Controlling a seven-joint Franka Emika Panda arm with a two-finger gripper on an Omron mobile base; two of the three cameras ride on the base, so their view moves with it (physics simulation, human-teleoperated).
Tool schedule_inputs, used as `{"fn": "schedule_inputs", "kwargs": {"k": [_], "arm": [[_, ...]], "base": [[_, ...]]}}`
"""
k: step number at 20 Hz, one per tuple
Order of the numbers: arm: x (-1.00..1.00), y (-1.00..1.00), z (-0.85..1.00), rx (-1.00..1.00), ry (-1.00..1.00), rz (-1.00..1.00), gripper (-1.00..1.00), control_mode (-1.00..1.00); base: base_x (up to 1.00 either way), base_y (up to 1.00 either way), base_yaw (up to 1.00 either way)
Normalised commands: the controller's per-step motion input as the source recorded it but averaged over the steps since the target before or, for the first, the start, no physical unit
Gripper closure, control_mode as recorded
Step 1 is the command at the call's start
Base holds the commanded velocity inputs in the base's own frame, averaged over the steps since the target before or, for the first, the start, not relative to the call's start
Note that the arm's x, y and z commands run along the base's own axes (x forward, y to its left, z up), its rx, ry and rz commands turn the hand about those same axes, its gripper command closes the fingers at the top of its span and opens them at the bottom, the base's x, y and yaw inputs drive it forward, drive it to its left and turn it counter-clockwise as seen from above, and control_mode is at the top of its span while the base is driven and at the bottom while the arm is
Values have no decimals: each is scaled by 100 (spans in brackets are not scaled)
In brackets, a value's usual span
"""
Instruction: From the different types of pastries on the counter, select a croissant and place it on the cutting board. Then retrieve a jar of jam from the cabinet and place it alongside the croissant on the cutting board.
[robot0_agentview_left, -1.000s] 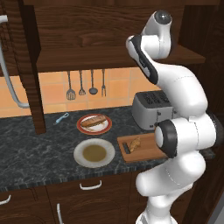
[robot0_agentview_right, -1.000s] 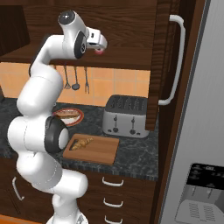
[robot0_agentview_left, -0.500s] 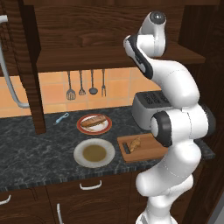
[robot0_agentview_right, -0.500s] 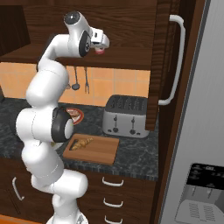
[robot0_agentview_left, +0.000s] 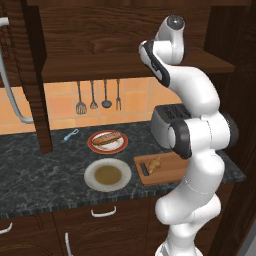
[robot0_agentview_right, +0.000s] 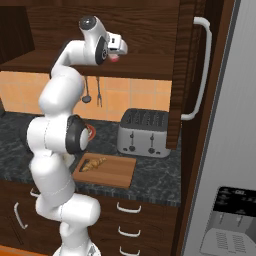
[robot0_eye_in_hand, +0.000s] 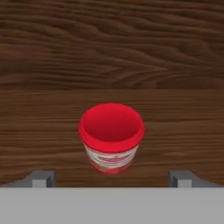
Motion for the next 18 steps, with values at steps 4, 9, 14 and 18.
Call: {"fn": "schedule_inputs", "kwargs": {"k": [4, 9, 14, 18], "arm": [[48, 0, -3, 0, -1, 0, -100, -100], [45, 0, 0, 0, 0, 0, -100, -100], [24, 0, 0, 0, 0, 0, 100, -100], [-4, -22, 1, 4, -2, 0, 100, -100]], "base": [[0, 0, 0], [0, 0, 0], [0, 0, 0], [0, 0, 0]]}}
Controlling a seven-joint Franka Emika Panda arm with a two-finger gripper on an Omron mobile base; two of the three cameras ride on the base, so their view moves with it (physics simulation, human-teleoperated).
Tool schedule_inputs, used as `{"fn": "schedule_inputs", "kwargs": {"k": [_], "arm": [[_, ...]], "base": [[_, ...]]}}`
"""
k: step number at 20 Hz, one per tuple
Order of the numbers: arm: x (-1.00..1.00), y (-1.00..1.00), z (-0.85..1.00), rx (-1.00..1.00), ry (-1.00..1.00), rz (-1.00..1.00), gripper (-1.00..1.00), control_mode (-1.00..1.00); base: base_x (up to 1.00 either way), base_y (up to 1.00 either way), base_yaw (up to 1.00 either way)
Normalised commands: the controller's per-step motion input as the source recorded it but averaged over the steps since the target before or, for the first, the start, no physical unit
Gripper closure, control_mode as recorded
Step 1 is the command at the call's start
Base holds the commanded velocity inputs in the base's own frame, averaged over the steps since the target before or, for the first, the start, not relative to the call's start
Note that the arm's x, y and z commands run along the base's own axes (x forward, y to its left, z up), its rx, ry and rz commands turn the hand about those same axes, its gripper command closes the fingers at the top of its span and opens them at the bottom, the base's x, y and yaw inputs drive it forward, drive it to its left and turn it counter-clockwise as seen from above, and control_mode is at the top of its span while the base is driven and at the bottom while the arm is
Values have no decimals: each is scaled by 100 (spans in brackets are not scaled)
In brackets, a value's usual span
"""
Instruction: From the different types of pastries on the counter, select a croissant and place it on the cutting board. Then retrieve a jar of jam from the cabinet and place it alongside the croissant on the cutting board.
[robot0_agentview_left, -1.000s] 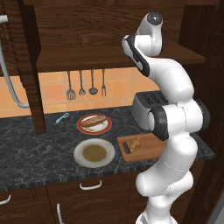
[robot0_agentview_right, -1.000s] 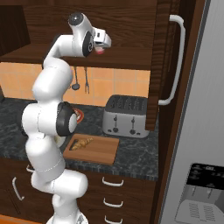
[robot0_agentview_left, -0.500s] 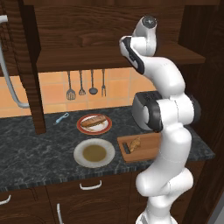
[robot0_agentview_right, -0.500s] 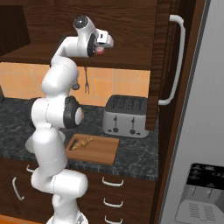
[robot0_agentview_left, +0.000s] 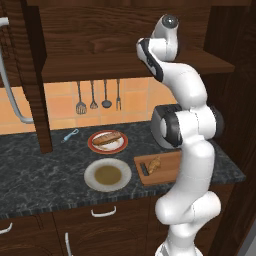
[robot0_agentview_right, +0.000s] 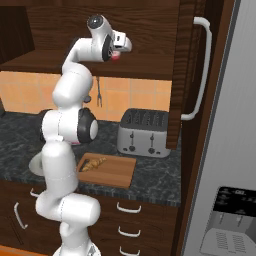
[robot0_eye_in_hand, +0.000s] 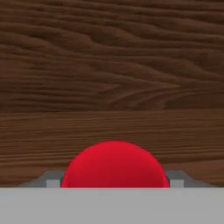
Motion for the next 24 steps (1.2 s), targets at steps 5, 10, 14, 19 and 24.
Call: {"fn": "schedule_inputs", "kwargs": {"k": [5, 10, 14, 19, 24], "arm": [[-92, -28, 1, 0, -7, 5, 100, -100], [-100, -2, 4, 0, -15, 13, 100, -100], [-100, 0, 0, 0, -14, 14, 100, -100], [-100, 0, 0, 0, -11, 12, 100, -100], [-100, 1, 7, 0, -11, 12, 100, -100]], "base": [[0, 0, 0], [0, 0, 0], [0, 0, 0], [0, 0, 0], [0, 0, 0]]}}
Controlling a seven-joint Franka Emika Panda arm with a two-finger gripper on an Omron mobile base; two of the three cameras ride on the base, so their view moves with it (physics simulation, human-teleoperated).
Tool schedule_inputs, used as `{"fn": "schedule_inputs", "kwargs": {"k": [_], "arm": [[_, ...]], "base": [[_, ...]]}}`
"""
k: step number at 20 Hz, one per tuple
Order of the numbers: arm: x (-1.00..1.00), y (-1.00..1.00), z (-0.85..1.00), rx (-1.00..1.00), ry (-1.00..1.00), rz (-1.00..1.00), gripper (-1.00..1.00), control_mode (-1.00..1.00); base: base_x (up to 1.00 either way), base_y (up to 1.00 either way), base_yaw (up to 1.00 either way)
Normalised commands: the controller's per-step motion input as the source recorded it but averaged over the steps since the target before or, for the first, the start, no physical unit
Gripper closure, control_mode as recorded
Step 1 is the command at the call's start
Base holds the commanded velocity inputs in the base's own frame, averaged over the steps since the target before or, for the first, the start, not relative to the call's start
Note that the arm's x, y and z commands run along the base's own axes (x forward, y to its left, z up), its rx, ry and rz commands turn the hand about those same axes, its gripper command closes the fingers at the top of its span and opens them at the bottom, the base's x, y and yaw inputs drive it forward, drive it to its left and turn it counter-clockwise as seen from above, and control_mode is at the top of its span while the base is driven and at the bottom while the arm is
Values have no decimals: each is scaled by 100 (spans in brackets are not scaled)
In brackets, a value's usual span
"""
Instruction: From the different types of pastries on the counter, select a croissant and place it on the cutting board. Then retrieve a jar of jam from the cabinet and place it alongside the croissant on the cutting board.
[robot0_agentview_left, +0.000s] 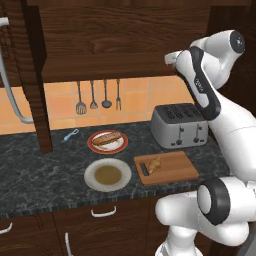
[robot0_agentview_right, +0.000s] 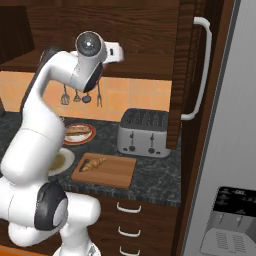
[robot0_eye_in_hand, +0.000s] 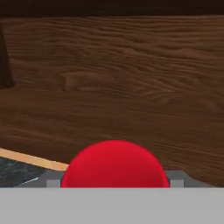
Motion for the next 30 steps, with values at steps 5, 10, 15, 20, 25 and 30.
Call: {"fn": "schedule_inputs", "kwargs": {"k": [5, 10, 15, 20, 25, 30], "arm": [[-93, 0, -38, 0, 6, 19, 100, -100], [-61, 0, -81, -14, 19, 21, 100, -100], [-30, 0, -99, -26, 14, 10, 100, -100], [-32, 0, -100, -2, -15, 4, 100, -100], [-24, 0, -100, 11, -24, 6, 100, -100], [-15, -6, -100, -4, -4, 3, 100, -100]], "base": [[0, 0, 0], [0, 0, 0], [0, 0, 0], [0, 0, 0], [0, 0, 0], [0, 0, 0]]}}
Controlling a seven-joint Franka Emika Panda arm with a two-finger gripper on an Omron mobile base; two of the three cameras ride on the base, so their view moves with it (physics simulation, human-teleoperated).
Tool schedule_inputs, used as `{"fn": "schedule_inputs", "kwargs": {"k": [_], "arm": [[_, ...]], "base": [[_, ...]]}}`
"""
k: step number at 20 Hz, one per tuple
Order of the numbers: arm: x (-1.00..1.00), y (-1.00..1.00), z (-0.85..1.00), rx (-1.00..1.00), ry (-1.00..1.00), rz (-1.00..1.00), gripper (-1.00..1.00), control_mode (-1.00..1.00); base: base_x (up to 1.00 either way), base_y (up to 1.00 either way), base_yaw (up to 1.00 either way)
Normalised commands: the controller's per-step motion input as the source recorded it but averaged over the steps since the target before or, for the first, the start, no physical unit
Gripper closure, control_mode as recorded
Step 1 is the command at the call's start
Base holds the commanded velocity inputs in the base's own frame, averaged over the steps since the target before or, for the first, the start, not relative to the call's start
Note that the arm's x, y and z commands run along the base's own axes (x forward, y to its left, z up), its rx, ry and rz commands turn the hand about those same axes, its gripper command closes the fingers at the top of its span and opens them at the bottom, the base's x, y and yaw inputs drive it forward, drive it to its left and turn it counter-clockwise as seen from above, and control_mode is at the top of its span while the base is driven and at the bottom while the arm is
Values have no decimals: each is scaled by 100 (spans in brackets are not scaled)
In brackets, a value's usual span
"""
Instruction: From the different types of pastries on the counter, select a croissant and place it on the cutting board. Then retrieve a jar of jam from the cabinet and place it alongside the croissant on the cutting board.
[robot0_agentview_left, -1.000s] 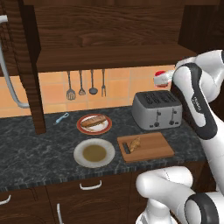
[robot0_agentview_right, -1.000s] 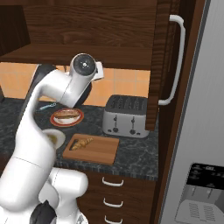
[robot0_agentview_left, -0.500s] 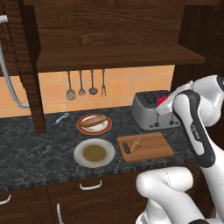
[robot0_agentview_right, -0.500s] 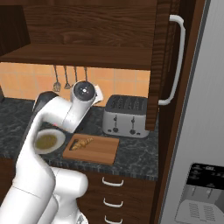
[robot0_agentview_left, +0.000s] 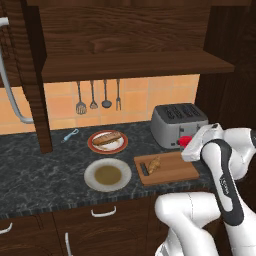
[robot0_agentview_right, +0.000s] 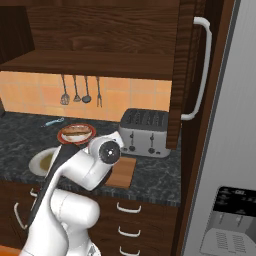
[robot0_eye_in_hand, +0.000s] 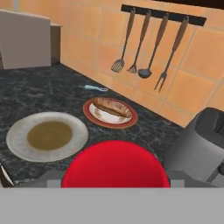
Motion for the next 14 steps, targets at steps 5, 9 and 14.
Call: {"fn": "schedule_inputs", "kwargs": {"k": [5, 9, 14], "arm": [[-2, -3, -29, -7, 7, 0, 100, -100], [65, 0, -59, 20, 6, 8, 100, -100], [51, -1, -87, 2, 30, 14, 100, -100]], "base": [[0, 0, 0], [0, 0, 0], [0, 0, 0]]}}
